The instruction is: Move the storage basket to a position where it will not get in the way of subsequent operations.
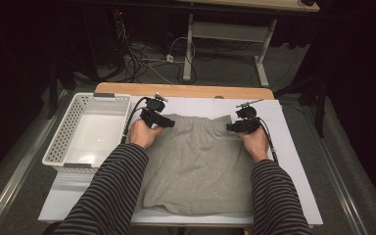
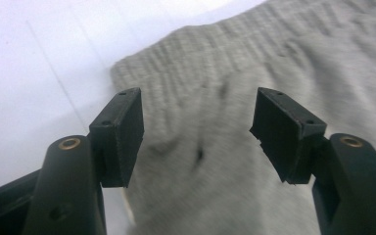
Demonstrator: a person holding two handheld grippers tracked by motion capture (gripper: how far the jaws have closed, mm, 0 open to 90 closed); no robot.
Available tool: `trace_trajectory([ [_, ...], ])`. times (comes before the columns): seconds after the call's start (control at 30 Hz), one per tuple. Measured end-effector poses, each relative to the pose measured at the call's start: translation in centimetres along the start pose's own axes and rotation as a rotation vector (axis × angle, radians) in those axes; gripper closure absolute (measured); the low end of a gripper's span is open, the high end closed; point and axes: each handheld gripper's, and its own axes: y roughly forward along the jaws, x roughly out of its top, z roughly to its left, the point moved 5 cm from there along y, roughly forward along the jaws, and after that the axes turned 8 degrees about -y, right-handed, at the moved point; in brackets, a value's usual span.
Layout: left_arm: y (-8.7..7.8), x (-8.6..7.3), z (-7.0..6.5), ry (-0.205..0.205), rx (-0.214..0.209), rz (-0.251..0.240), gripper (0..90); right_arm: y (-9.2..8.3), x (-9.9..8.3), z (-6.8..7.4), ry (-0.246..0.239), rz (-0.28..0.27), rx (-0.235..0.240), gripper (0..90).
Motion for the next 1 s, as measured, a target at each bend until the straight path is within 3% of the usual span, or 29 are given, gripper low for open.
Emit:
trace_trajectory([
  [0.2, 1.7, 0.1, 1.3, -0.059, 0.007, 0.044, 35.2, 0.7, -0.3, -0.1, 0.002, 0.039, 0.004, 55.8],
  [0.33, 2.7, -0.2, 1.7, -0.080, -0.015, 0.086, 37.4, 1.0, -0.5, -0.1, -0.013, 0.066, 0.010, 67.0],
  [0.37, 2.8, -0.2, 1.7, -0.068, -0.007, 0.078, 38.5, 1.0, -0.6, -0.1, -0.016, 0.072, 0.010, 70.2],
  [0.43, 2.7, -0.2, 1.7, -0.061, -0.015, 0.085, 46.8, 0.9, -0.6, -0.1, -0.025, 0.079, 0.026, 78.7],
  [0.5, 2.6, -0.3, 1.5, -0.058, -0.049, 0.107, 62.2, 0.8, -0.6, -0.1, -0.034, 0.085, 0.030, 86.0],
  [0.63, 2.4, 0.1, 1.0, -0.014, -0.013, 0.132, 73.8, 0.4, -0.5, 0.0, -0.056, 0.068, 0.012, 89.1],
  [1.0, -0.1, 3.2, 1.0, 0.033, 0.051, 0.004, 76.3, -0.9, 1.7, -0.5, -0.061, -0.012, -0.033, 89.4],
])
